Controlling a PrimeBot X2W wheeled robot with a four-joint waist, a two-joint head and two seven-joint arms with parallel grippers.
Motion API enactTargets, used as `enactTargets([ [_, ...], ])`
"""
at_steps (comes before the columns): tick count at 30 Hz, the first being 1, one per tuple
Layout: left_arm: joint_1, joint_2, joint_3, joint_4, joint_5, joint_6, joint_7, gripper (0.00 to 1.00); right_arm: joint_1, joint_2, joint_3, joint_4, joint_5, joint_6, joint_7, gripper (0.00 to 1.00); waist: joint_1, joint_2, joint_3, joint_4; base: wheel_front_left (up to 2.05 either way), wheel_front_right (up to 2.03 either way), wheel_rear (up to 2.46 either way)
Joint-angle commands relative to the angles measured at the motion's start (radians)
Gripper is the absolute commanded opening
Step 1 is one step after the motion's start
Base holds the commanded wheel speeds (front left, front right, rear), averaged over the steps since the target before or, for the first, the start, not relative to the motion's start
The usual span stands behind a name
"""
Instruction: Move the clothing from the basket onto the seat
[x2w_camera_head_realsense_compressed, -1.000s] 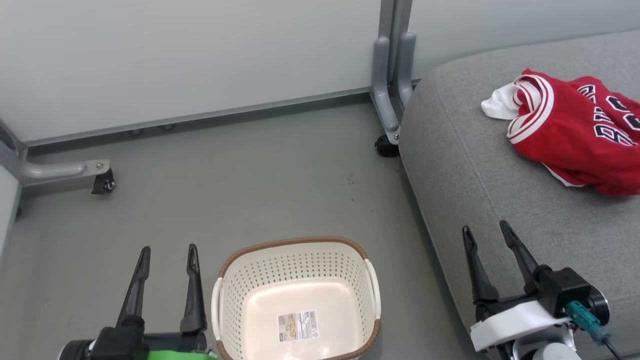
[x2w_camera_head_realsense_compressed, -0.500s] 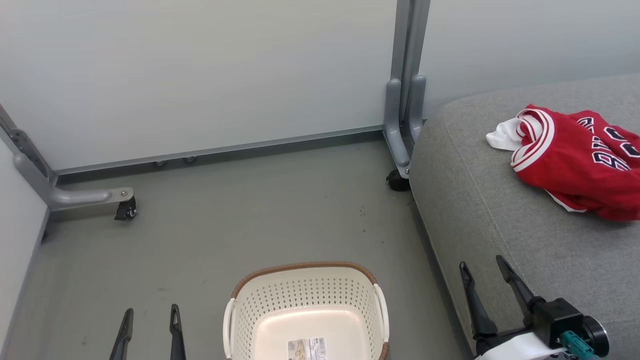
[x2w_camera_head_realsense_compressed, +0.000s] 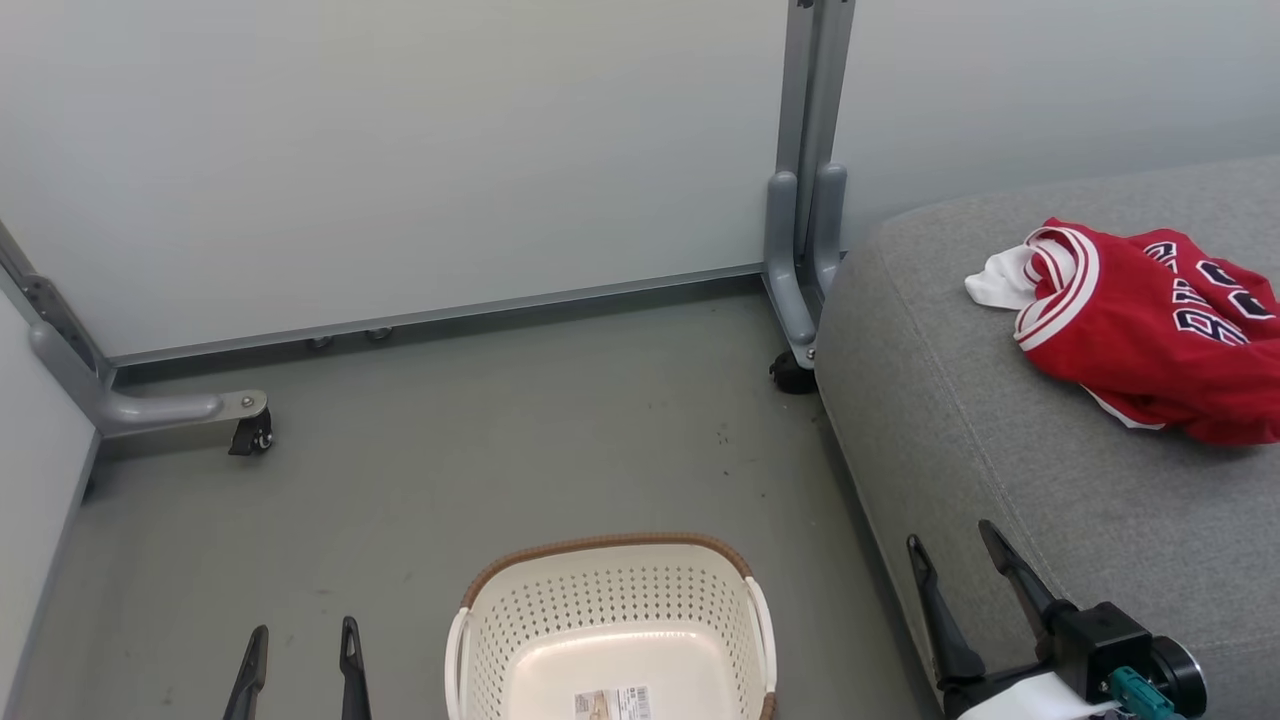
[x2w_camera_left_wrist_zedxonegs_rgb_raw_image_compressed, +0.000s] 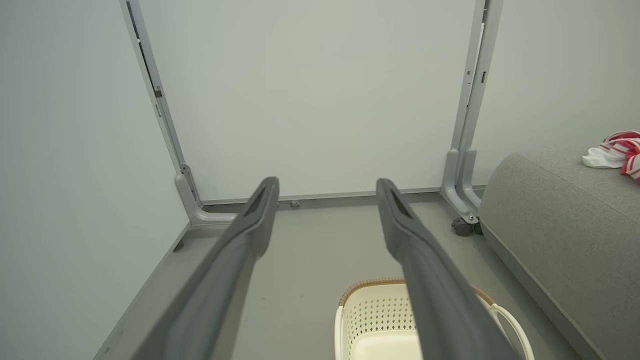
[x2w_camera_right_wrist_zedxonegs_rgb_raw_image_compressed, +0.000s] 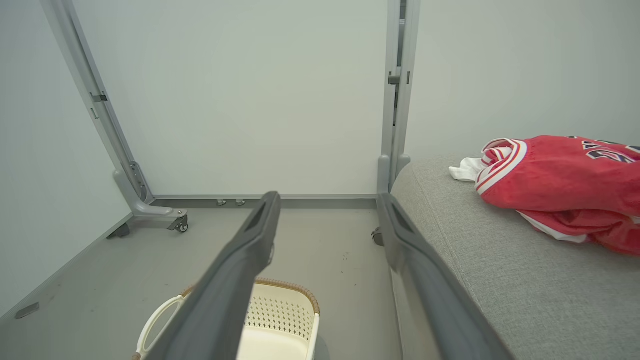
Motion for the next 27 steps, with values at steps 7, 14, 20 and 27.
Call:
enactTargets([
  [7, 0.001, 0.0, -0.004, 0.009, 0.0, 0.001, 0.0, 0.0, 0.0, 0.0, 0.007, 0.007, 0.0, 0.0, 0.0, 0.0, 0.0001, 0.0, -0.005, -0.006, 0.0, 0.0, 0.0],
  [14, -0.003, -0.003, -0.01, 0.062, -0.039, -0.001, 0.005, 0.0, 0.013, 0.002, 0.005, 0.055, 0.033, 0.0, 0.006, 0.0, 0.0001, 0.0, -0.004, -0.005, 0.0, 0.0, 0.0],
  [20, -0.037, 0.005, -0.008, 0.077, -0.171, -0.013, 0.027, 0.0, -0.007, -0.002, -0.006, 0.06, 0.164, 0.0, 0.03, 0.0, 0.0001, 0.0, 0.001, -0.001, 0.0, 0.0, 0.0],
  [27, -0.076, 0.013, -0.004, 0.102, -0.309, -0.028, 0.053, 0.0, -0.031, -0.007, -0.018, 0.066, 0.301, 0.0, 0.056, 0.0, 0.0001, 0.0, 0.007, 0.004, 0.0, 0.0, 0.0],
])
